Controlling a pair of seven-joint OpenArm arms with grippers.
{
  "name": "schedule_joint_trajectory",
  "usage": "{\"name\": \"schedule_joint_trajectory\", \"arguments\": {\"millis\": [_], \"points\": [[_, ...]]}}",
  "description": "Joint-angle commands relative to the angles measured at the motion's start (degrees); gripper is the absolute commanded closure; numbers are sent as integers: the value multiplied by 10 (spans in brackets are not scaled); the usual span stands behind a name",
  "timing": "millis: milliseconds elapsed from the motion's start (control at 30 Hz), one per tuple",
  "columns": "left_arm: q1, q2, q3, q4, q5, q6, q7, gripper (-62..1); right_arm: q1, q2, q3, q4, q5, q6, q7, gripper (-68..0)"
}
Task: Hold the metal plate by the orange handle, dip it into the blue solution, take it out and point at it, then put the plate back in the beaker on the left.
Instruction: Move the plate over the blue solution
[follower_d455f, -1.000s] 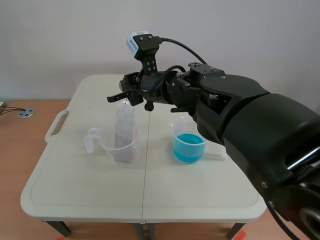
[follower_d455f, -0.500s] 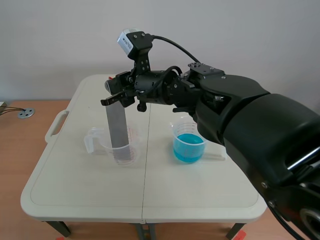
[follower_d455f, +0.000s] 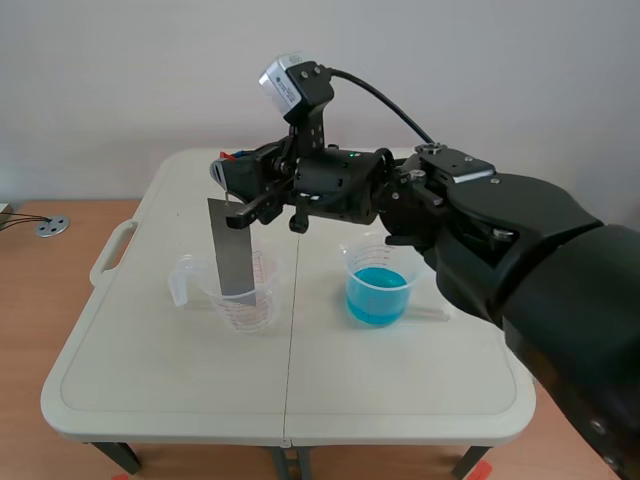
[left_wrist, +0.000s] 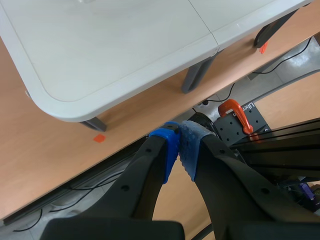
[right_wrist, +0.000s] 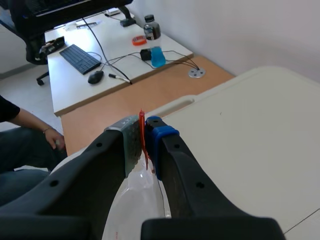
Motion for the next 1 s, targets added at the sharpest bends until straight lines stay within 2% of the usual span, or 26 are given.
{"name": "schedule_joint_trajectory", "arguments": {"millis": [0,633,833,967], "points": [[2,1,-3,7,-4,-1,-7,-21,5,5,3,32,12,1,11,-15],[2,1,-3,7,-3,-1,-6,-21,-38,66,8,226,12,0,-24,-15],[2,1,-3,7,-3,-1,-6,-21,-38,92,28,288,23,0,-42,-15],[2,1,-3,7,-3,-1,-6,-21,-38,115,45,325,49,0,-55,-15]]}}
